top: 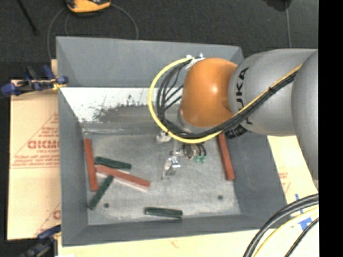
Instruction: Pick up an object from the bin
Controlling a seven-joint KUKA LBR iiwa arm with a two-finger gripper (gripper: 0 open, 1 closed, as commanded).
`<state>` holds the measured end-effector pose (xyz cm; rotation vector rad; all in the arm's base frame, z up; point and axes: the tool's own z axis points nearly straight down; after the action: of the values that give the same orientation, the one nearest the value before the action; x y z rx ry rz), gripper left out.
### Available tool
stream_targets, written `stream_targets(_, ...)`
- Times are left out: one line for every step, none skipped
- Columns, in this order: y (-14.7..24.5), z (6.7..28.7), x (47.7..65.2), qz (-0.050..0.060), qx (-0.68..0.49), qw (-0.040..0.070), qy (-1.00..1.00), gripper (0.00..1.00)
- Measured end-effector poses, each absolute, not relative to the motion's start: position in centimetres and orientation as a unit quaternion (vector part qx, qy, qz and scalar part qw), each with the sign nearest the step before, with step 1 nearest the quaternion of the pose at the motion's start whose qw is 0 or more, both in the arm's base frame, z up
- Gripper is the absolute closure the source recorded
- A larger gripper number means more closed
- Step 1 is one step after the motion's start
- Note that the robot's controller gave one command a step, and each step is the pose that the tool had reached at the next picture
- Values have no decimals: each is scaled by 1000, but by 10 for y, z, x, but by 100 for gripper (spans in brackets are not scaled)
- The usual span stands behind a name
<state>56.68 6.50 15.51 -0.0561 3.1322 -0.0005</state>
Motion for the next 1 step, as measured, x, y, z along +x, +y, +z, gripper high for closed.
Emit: stream_targets(130, 87, 575, -1, -104, 2, 995, 100)
